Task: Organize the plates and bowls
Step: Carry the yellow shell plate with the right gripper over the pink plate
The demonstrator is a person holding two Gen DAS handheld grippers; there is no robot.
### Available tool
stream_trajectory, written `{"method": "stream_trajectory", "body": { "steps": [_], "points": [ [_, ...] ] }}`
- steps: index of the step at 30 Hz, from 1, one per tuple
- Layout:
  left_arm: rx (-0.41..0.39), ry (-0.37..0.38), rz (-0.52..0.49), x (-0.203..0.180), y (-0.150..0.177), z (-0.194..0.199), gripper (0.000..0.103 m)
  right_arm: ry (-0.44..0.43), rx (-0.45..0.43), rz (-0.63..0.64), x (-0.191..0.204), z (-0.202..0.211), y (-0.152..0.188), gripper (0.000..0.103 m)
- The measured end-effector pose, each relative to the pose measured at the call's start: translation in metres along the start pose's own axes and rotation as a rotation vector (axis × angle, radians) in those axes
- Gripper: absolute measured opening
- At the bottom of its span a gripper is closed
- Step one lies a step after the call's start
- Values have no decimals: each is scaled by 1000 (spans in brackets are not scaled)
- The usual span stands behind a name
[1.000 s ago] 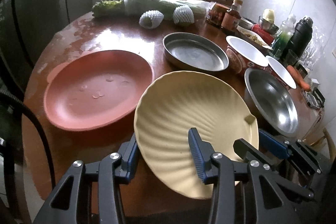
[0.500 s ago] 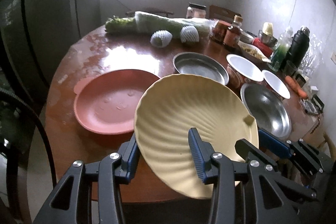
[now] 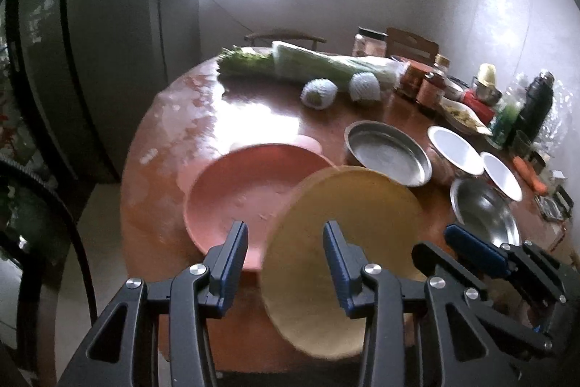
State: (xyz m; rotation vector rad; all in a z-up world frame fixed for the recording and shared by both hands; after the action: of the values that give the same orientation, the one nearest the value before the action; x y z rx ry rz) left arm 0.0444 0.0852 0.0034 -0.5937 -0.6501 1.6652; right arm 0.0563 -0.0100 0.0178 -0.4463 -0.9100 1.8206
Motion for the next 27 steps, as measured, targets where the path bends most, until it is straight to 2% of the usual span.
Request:
{"method": "stream_trajectory", "body": {
  "steps": [4,6,13,27],
  "points": [
    [43,-51,19,14,-4,-27,43,-7,-7,37,6,-19,-7,32],
    [54,-20,33,18,0,-31,43,4,26,23,3,-29,-5,32],
    [33,15,29,20,11,-13,43,38,29,-14,-17,-15,7,35],
    [137,11,10,15,55,-18,47,33,155,-46,-39,-10,46,43]
  ]
}}
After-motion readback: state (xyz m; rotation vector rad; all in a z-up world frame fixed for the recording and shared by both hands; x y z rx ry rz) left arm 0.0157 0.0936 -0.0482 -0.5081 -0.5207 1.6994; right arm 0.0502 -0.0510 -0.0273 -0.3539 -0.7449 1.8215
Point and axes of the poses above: each gripper's, at about its wrist camera, not at the fingertips, and z roughly against the way its jaws point, x to its left, y to its underside, the point moved 1 cm from there along -z, roughly the way its jaws point, and after that the axes turned 4 degrees about -y, right-handed, at the moved point
